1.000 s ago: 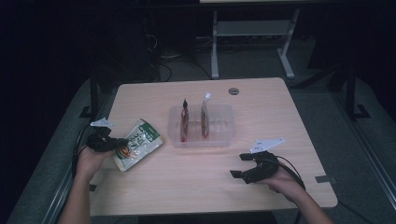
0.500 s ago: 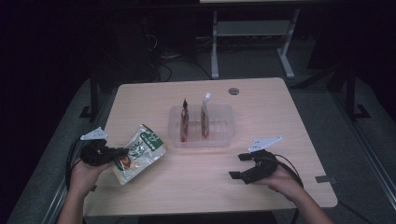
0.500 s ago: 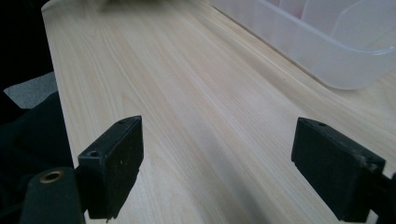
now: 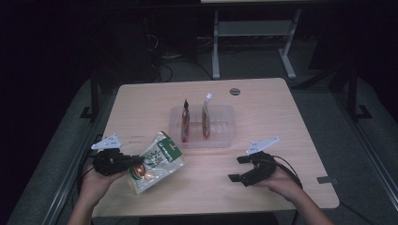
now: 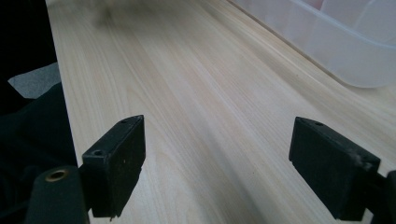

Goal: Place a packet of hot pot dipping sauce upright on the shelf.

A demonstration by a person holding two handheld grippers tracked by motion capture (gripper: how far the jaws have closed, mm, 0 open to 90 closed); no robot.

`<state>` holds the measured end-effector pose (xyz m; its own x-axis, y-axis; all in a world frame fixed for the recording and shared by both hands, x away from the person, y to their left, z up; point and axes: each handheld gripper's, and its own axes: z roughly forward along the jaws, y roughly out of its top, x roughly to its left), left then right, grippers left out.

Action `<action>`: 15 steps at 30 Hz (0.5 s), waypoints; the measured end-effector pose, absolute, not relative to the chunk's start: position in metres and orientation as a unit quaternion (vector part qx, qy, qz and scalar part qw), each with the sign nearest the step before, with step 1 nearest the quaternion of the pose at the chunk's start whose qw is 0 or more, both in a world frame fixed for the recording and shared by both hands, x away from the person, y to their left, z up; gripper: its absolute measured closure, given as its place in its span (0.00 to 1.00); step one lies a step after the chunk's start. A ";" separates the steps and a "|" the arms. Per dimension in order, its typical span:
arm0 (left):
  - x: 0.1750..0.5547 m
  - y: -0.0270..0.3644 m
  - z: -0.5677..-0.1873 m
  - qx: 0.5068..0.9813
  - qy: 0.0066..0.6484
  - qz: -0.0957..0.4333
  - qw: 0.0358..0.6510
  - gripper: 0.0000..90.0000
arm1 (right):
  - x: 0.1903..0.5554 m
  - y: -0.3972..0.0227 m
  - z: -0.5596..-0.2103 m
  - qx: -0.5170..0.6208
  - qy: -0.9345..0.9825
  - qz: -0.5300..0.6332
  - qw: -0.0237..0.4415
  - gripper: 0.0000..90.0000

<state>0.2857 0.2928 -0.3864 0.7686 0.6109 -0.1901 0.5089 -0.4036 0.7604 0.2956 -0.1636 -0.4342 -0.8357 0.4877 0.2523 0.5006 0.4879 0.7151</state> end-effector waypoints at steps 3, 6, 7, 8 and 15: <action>0.284 0.279 -0.385 0.841 0.318 0.054 0.435 1.00 | 0.296 -0.163 -0.433 -0.286 -0.861 -0.420 0.012 0.22; 0.285 0.267 -0.385 0.845 0.303 0.046 0.438 1.00 | 0.297 -0.163 -0.432 -0.287 -0.859 -0.423 0.018 0.22; 0.285 0.265 -0.385 0.846 0.301 0.045 0.437 1.00 | 0.298 -0.162 -0.431 -0.285 -0.857 -0.429 0.024 0.22; 0.285 0.261 -0.386 0.848 0.296 0.044 0.438 1.00 | 0.298 -0.162 -0.430 -0.284 -0.856 -0.430 0.026 0.23; 0.287 0.238 -0.386 0.853 0.274 0.037 0.443 1.00 | 0.304 -0.157 -0.425 -0.281 -0.847 -0.450 0.039 0.24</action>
<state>0.2874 0.2385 -0.3863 0.8472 0.5002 -0.1788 0.4343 -0.4583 0.7755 0.3038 -0.1575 -0.4248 -0.8388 0.4414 0.3187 0.5113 0.4375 0.7397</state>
